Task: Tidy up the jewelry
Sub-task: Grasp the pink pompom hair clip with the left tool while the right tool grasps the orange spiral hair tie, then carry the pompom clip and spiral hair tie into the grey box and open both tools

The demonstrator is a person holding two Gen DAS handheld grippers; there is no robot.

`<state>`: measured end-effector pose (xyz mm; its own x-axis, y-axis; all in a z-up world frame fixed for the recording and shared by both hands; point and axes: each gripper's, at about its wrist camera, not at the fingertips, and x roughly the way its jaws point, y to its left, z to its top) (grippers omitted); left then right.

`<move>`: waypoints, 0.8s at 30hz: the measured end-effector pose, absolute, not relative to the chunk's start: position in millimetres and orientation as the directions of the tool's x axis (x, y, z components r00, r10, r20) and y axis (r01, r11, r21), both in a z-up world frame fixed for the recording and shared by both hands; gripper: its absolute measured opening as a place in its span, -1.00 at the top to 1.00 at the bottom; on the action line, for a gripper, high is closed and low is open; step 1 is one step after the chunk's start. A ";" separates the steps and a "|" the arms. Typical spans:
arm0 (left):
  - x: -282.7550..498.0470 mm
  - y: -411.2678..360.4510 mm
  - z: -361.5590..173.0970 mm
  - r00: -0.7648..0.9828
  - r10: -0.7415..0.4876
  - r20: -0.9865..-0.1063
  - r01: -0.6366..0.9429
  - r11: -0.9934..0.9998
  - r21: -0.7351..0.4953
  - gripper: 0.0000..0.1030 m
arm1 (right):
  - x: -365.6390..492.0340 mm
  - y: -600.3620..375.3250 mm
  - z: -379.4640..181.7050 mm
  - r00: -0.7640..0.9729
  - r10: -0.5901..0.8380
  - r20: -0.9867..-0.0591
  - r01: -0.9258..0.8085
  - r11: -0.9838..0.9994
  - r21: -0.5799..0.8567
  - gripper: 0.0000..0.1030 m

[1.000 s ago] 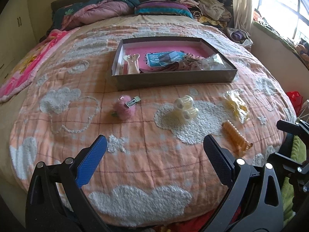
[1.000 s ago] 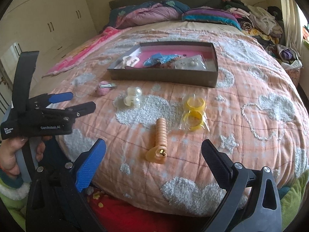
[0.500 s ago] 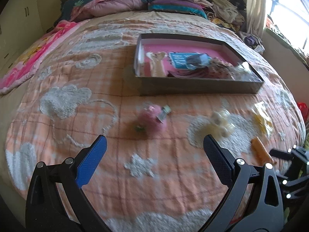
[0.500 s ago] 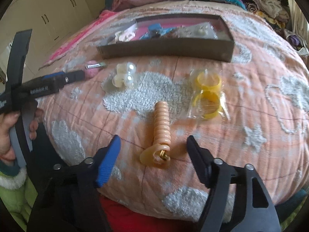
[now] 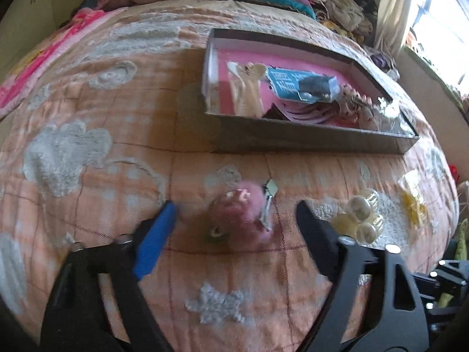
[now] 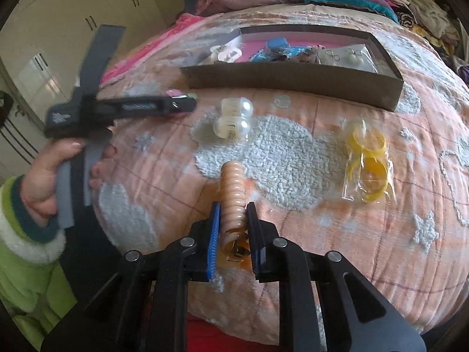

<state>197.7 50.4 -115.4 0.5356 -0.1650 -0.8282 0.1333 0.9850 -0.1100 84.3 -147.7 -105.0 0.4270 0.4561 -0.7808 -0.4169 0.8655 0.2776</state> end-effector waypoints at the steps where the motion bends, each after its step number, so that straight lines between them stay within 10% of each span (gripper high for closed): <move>1: 197.8 47.4 -115.0 0.540 -0.164 -0.826 0.142 0.985 -0.103 0.14 | 83.6 -149.3 -102.3 0.432 0.458 -0.777 -0.415 0.866 0.280 0.66; 3: 197.9 43.0 -112.4 0.549 -0.164 -0.820 0.158 0.983 -0.091 0.49 | 82.4 -152.2 -95.8 0.441 0.460 -0.770 -0.409 0.867 0.284 0.66; 24: 137.6 -34.7 -18.1 0.638 -0.331 -0.696 0.365 0.925 -0.105 0.50 | 43.8 -233.8 -4.5 0.689 0.420 -0.591 -0.315 0.908 0.278 0.66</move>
<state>137.6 -34.7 -18.1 0.6377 -0.3307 -0.6957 0.3647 0.9251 -0.1055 43.8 -233.8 -4.5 0.6888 0.4199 -0.5910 -0.3150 0.9076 0.2777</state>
